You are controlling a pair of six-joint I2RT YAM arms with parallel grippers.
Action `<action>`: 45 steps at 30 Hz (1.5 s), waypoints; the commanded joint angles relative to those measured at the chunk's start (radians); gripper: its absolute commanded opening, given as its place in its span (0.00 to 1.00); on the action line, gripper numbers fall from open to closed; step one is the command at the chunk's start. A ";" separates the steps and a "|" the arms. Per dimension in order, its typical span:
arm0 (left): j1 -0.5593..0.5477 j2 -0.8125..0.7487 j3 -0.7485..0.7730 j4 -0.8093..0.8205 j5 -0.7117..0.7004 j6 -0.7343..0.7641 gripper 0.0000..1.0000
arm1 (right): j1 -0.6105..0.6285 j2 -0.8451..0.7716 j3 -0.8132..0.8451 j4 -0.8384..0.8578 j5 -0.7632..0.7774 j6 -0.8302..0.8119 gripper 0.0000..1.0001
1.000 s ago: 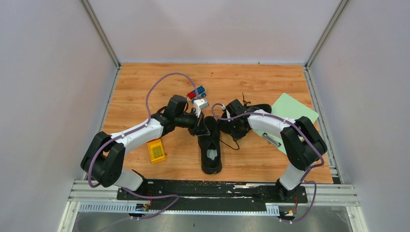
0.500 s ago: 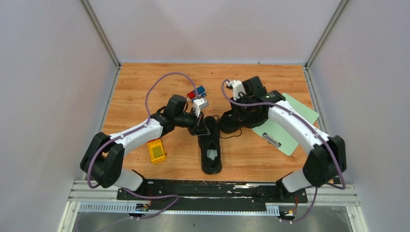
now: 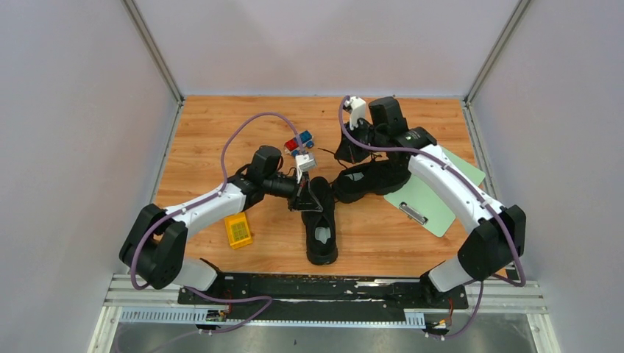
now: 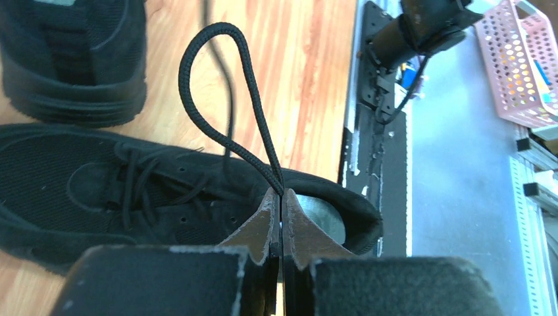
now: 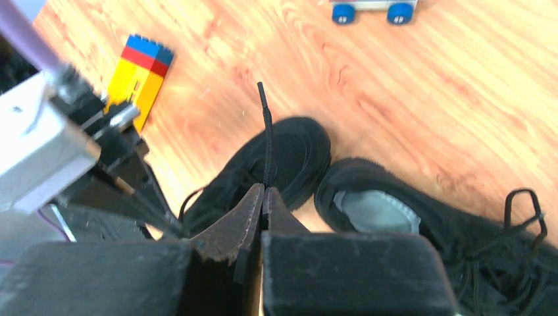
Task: Tie the shoes
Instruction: Wrap the shoelace around the shoelace.
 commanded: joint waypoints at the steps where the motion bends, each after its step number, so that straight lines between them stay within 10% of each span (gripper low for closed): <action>1: 0.007 -0.031 -0.009 0.089 0.146 0.027 0.00 | 0.009 0.020 0.073 0.183 -0.032 0.060 0.00; 11: 0.048 -0.031 -0.057 0.220 0.211 -0.058 0.00 | 0.032 -0.157 -0.251 0.557 -0.364 0.163 0.00; 27: 0.074 0.015 -0.084 0.451 0.276 -0.244 0.00 | 0.135 -0.197 -0.342 0.634 -0.525 0.126 0.00; 45: 0.073 -0.032 -0.071 0.225 0.293 -0.119 0.00 | 0.164 -0.322 -0.311 0.516 -0.230 -0.291 0.00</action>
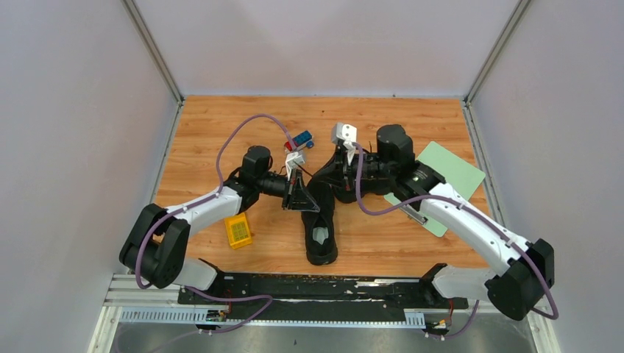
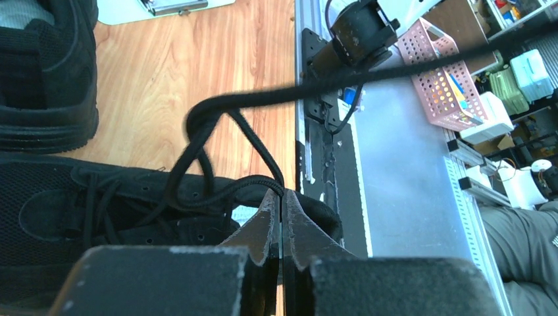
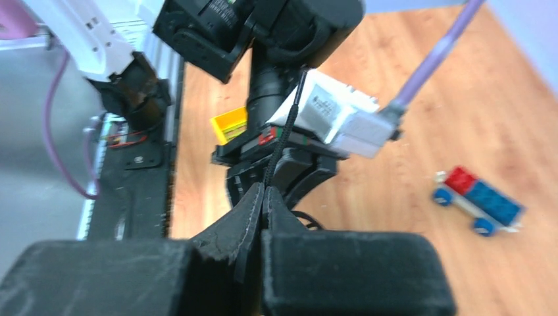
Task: Tie the shoes
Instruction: Wrap the shoelace around the shoelace.
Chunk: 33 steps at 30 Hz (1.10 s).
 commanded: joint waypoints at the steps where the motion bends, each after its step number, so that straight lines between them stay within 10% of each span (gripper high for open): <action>1: 0.003 -0.034 0.021 -0.057 0.042 0.064 0.00 | -0.002 -0.100 -0.014 0.000 0.175 -0.156 0.00; 16: -0.055 0.007 0.079 -0.173 0.112 0.178 0.00 | -0.001 -0.072 -0.153 0.196 0.280 -0.242 0.00; 33: -0.054 0.126 0.147 -0.206 0.082 0.144 0.00 | 0.083 -0.125 -0.176 0.037 -0.051 -0.112 0.00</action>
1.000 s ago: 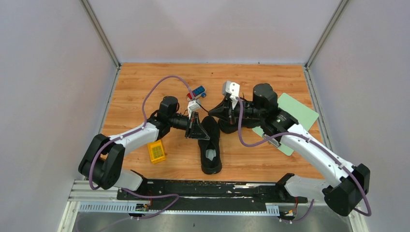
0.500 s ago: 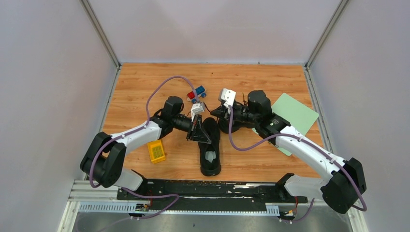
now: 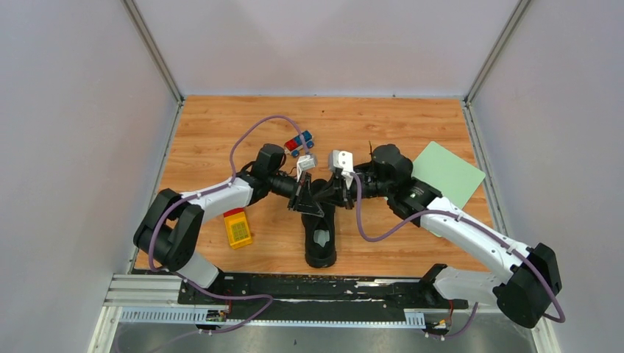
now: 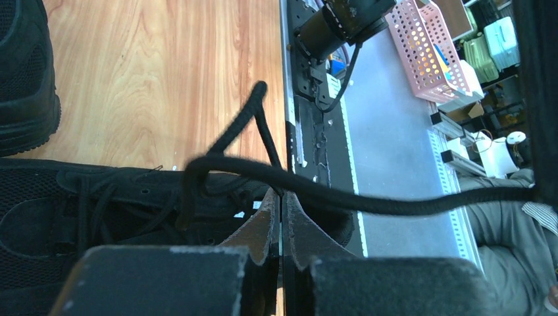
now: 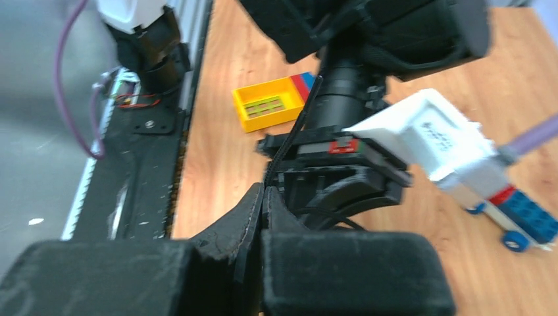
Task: Tie the shoes
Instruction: Wrap the shoelace around the shoelace.
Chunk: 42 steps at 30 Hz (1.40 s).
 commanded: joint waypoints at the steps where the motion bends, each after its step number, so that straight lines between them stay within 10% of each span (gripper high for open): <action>1: -0.004 0.000 0.041 -0.013 0.027 -0.001 0.00 | 0.025 -0.033 0.000 -0.064 -0.097 0.024 0.00; 27: 0.033 -0.079 0.024 -0.192 -0.012 0.112 0.00 | 0.052 -0.290 -0.105 -0.588 -0.074 -0.435 0.00; 42: 0.033 -0.091 0.032 -0.316 -0.018 0.284 0.00 | 0.051 -0.240 -0.250 -0.534 0.005 -0.675 0.10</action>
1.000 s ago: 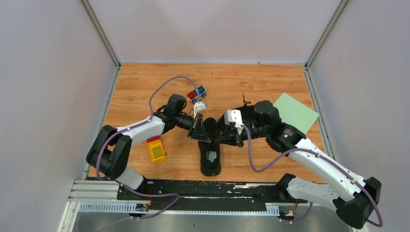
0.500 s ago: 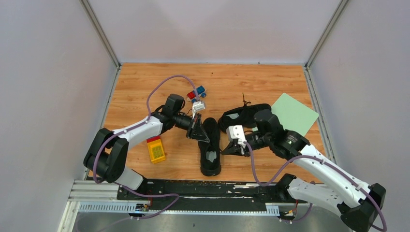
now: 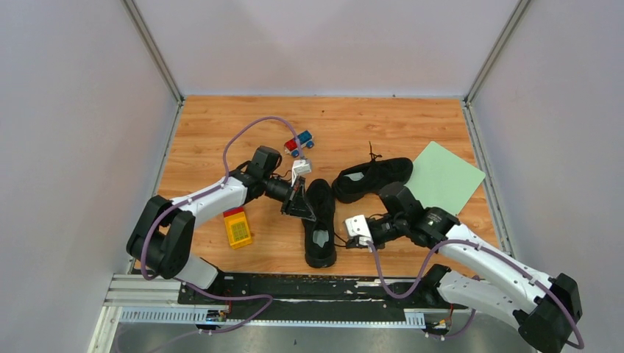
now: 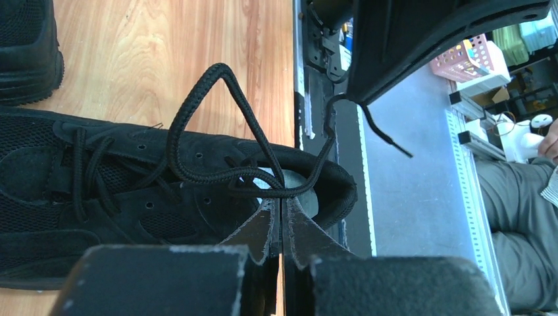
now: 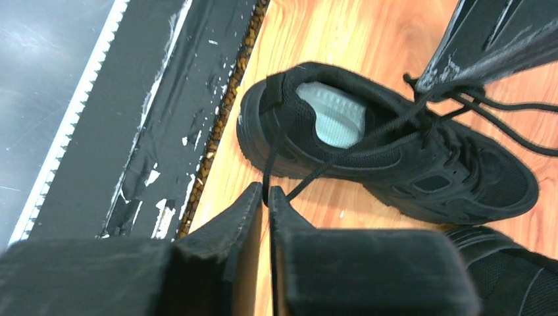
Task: Tie the shoes
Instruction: Wrap the shoelace around the shoelace.
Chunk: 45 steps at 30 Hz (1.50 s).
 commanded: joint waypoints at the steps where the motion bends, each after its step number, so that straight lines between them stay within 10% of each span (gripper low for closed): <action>1: 0.004 -0.032 0.024 -0.081 0.011 0.114 0.00 | 0.005 0.037 0.001 0.042 0.048 -0.081 0.16; 7: 0.004 -0.037 0.044 -0.152 -0.012 0.197 0.00 | -0.057 0.048 0.051 0.035 0.031 -0.001 0.39; 25: 0.003 0.101 0.238 -0.483 -0.011 0.508 0.00 | -0.274 0.403 0.340 0.127 -0.333 0.342 0.55; 45: -0.005 0.102 0.273 -0.551 -0.027 0.584 0.00 | -0.275 0.635 0.499 0.185 -0.264 0.757 0.42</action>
